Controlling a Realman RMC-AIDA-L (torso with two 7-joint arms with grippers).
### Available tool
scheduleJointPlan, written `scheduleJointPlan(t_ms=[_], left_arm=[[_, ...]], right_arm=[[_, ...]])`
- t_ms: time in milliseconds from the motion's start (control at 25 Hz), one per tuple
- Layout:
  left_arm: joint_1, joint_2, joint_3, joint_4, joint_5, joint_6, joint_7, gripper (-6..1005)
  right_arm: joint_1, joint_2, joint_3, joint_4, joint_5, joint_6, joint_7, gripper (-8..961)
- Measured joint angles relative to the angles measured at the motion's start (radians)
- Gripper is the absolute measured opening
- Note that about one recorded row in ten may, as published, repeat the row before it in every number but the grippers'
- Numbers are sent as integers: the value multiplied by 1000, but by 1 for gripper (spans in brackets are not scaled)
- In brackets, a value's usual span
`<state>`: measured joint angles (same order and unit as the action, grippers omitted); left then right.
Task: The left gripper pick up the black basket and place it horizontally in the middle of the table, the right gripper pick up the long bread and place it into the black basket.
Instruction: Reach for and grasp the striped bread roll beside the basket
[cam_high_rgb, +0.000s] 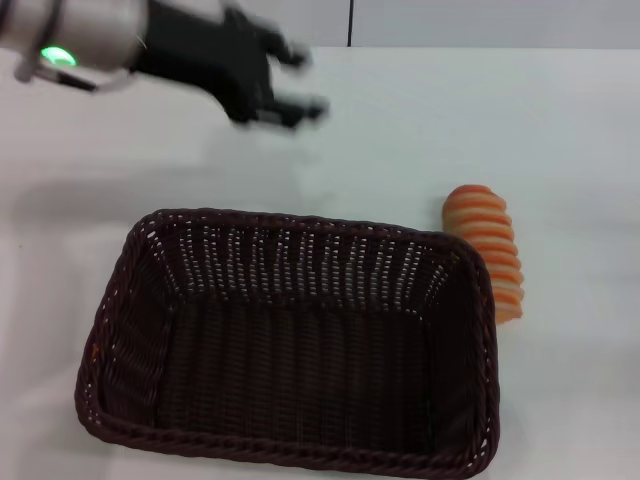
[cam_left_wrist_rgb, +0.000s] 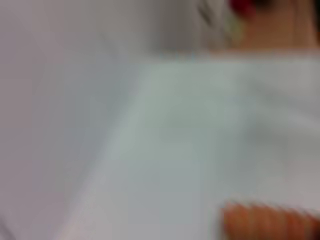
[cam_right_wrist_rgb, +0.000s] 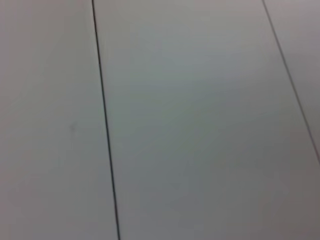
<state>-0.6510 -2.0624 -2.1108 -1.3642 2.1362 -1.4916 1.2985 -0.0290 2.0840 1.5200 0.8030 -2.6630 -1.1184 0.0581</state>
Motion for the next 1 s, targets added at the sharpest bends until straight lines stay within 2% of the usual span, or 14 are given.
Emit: scheduleJointPlan(t_ms=[160, 200, 280, 320, 360, 520, 800, 1000], left_arm=[[62, 1, -78, 3, -171, 86, 47, 596], [146, 1, -132, 42, -398, 186, 140, 596], [178, 0, -142, 68, -489, 220, 189, 595], [178, 0, -142, 68, -489, 220, 189, 594], [230, -1, -146, 117, -643, 259, 291, 593], [294, -1, -161, 235, -865, 290, 452, 591], [336, -1, -227, 298, -948, 280, 478, 587], [353, 1, -239, 308, -965, 275, 479, 587]], right_arm=[[-14, -1, -39, 8, -2, 6, 2, 789], [-17, -2, -51, 11, -4, 8, 2, 789], [-24, -4, -77, 15, -11, 11, 2, 789], [-30, -6, -102, 17, -20, 12, 2, 789], [-30, -6, -102, 17, -20, 12, 2, 789], [-53, -9, -167, 44, -68, 50, 2, 789], [-63, -10, -270, 55, -89, 72, 3, 788], [-65, -11, -349, 58, -90, 99, 4, 788]])
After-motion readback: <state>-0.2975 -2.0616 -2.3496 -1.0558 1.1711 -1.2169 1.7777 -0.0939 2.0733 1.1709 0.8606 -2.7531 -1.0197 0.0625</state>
